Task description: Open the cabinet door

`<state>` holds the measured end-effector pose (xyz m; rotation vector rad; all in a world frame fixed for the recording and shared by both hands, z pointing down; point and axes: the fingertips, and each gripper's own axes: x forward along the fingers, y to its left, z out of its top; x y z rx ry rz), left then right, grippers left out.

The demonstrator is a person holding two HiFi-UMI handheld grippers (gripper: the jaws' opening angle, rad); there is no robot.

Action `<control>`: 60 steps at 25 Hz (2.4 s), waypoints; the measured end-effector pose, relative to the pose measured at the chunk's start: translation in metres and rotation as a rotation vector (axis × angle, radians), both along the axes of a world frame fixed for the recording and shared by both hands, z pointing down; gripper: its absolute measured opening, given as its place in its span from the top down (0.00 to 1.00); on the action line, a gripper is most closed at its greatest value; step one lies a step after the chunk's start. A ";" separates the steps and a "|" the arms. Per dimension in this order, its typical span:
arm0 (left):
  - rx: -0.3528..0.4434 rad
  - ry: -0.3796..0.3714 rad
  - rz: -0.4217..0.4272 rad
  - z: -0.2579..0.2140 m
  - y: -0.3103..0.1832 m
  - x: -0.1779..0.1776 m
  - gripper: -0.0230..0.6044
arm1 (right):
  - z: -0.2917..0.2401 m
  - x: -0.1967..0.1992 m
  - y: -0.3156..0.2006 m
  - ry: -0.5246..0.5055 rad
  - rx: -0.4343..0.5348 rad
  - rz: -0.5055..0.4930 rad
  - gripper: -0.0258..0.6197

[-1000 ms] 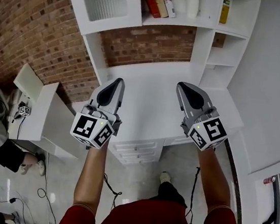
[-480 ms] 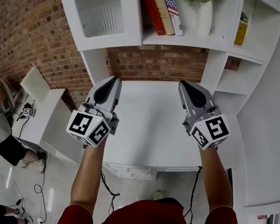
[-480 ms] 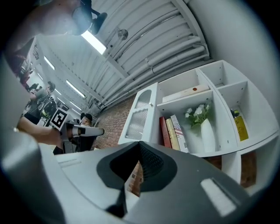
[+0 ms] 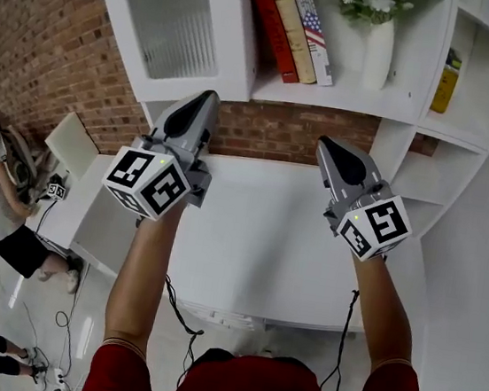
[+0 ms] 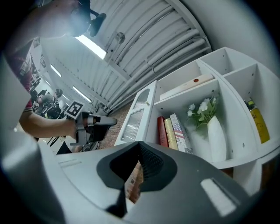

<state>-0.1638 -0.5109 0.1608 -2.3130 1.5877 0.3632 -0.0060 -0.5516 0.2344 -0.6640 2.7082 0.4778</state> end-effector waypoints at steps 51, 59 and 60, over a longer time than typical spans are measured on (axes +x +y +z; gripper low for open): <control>0.129 -0.239 -0.344 -0.225 -0.132 -0.037 0.79 | -0.009 0.046 -0.053 -0.051 -0.082 0.129 0.94; 0.133 -0.194 -0.334 -0.227 -0.130 -0.039 0.83 | -0.007 0.059 -0.055 -0.069 -0.099 0.135 0.94; 0.133 -0.192 -0.330 -0.227 -0.128 -0.039 0.83 | -0.007 0.060 -0.055 -0.073 -0.103 0.133 0.94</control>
